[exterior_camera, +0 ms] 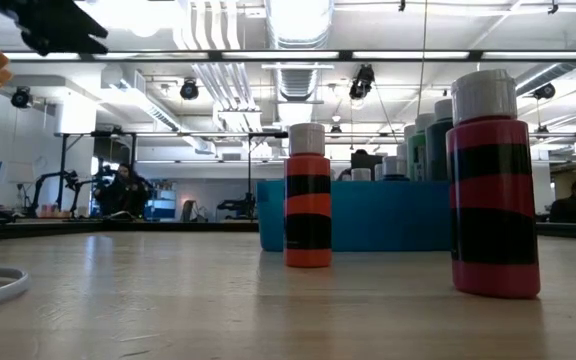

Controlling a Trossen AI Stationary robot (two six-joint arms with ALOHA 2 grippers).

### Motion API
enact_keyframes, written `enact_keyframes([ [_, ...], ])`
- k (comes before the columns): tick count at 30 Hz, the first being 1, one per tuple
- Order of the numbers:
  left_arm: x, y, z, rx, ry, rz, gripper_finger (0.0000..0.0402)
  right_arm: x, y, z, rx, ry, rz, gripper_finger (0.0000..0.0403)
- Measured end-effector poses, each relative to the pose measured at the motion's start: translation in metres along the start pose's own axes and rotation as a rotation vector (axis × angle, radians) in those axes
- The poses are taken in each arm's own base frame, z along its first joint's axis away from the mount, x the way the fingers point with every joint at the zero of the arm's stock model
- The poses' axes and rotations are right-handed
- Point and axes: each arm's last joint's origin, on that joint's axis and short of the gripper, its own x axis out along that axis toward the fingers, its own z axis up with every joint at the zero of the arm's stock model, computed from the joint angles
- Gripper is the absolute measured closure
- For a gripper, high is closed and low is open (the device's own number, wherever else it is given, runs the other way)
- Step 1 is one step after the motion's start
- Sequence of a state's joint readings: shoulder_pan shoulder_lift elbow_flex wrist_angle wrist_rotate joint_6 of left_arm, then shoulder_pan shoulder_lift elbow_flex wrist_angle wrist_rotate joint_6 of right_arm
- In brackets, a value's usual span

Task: Pick & Place Paint Supplies
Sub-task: Put the light purple paint bottle into the blue bin

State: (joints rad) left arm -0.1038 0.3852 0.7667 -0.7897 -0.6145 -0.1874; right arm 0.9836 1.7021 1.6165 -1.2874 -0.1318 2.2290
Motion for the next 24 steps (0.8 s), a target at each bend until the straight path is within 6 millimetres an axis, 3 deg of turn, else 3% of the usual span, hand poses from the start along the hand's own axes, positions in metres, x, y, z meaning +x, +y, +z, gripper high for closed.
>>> enact_keyframes([
  [8,0.006,0.000,-0.017,0.013,0.020,0.045,0.0113,0.018,-0.006,0.008,0.008,-0.053,-0.068,0.0191],
  [24,0.004,0.002,-0.014,0.042,-0.003,0.094,0.0113,0.077,-0.018,0.027,-0.017,-0.067,-0.088,0.0206],
])
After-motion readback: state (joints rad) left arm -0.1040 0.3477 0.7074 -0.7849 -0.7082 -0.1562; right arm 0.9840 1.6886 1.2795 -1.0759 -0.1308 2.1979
